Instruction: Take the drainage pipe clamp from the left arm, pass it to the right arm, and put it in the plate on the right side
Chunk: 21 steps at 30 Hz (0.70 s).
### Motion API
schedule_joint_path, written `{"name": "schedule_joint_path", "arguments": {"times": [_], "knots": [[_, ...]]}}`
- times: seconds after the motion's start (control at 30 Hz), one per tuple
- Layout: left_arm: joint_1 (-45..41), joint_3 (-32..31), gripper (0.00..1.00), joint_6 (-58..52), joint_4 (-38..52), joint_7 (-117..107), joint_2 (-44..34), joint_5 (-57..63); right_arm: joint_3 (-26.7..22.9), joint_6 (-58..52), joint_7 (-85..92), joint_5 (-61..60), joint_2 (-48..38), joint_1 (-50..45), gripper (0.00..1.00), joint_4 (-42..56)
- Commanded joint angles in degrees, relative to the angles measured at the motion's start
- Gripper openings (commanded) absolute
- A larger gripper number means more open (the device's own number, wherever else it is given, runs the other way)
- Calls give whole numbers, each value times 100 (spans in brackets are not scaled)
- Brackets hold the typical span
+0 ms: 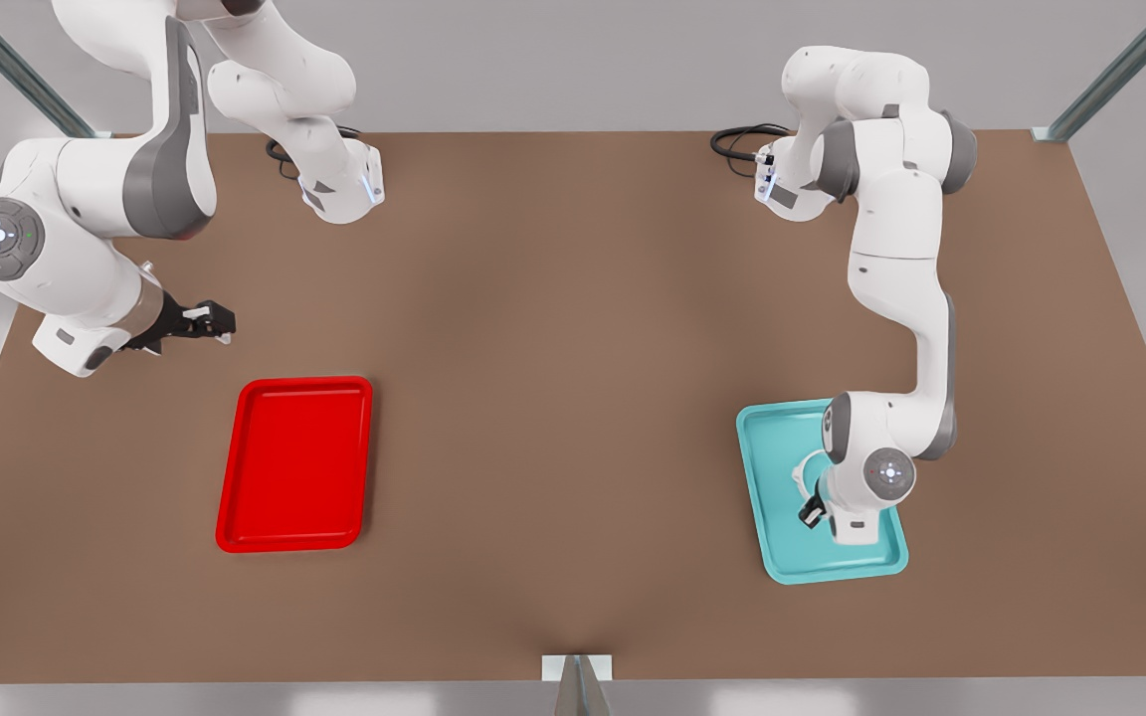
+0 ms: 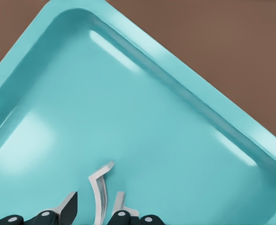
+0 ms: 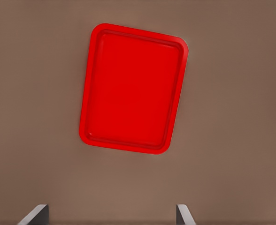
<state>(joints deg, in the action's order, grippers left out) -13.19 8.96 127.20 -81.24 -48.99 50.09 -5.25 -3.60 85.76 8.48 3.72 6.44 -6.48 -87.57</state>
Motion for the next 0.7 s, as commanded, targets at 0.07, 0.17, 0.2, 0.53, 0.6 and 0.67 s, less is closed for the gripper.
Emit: {"name": "schedule_joint_path", "arguments": {"times": [0.07, 0.17, 0.2, 0.53, 0.6, 0.67], "knots": [[9, 1, 53, 59, 3, -322, 0, -2, 8, 2, -5, 15, 33, -2, 100, 3], [9, 1, 48, 59, 3, -331, 9, -2, 8, 2, -5, 24, 33, -2, 100, 3], [9, 1, 48, 59, 3, -331, 18, -11, 8, 2, -5, 24, 42, -2, 100, 3], [9, 1, 21, 50, 20, -357, 27, -178, 8, 19, -5, 41, 68, -2, 100, 3], [9, 1, 21, 50, 20, -340, 27, -169, 8, 11, -5, 41, 68, -2, 100, 3], [9, 1, 21, 50, 20, -340, 35, -161, 8, 19, -5, 41, 68, -2, 100, 3]]}}
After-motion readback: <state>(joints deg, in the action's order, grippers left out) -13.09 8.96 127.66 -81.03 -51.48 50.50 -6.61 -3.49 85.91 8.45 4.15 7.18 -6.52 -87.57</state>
